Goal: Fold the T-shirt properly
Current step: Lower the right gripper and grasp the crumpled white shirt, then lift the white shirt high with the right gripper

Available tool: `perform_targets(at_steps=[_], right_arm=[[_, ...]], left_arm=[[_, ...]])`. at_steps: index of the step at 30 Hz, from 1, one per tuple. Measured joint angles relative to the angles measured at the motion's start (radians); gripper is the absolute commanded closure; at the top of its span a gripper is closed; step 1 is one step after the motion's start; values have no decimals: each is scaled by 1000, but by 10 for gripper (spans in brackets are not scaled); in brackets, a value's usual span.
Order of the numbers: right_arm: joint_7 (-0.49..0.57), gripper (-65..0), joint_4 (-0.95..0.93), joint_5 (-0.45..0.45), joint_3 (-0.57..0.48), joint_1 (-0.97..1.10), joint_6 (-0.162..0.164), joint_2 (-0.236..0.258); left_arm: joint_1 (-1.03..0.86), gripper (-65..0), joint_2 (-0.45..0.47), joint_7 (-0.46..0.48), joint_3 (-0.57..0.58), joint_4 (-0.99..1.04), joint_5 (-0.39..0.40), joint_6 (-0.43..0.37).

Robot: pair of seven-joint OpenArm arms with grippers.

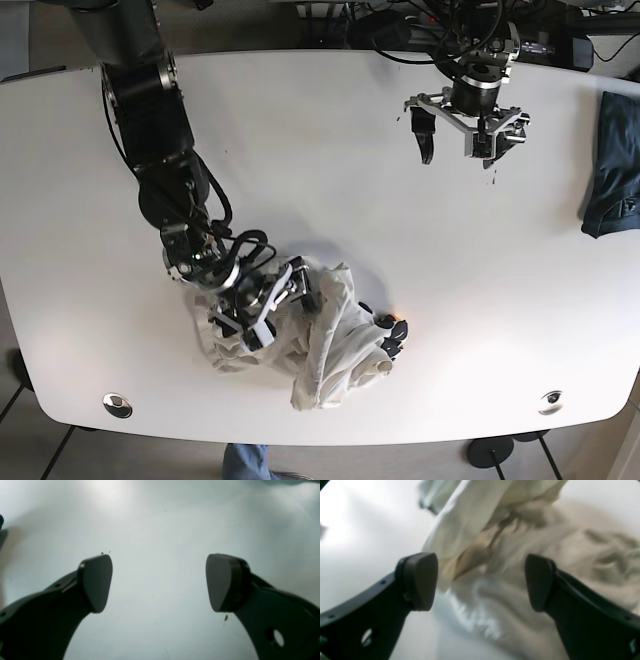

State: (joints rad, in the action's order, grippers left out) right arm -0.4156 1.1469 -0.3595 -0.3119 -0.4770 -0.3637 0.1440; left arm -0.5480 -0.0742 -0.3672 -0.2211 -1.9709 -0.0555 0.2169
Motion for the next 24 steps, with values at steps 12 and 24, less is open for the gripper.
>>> perform_targets(at_steps=[12, 24], right_arm=[[13, -518, -348, 66, 130, -251, 1, -132], [83, -40, -409, 66, 129, -212, 0, -213]], left_arm=[[2, -486, 3, 0, 7, 31, 0, 3], [5, -486, 3, 0, 7, 38, 0, 3]])
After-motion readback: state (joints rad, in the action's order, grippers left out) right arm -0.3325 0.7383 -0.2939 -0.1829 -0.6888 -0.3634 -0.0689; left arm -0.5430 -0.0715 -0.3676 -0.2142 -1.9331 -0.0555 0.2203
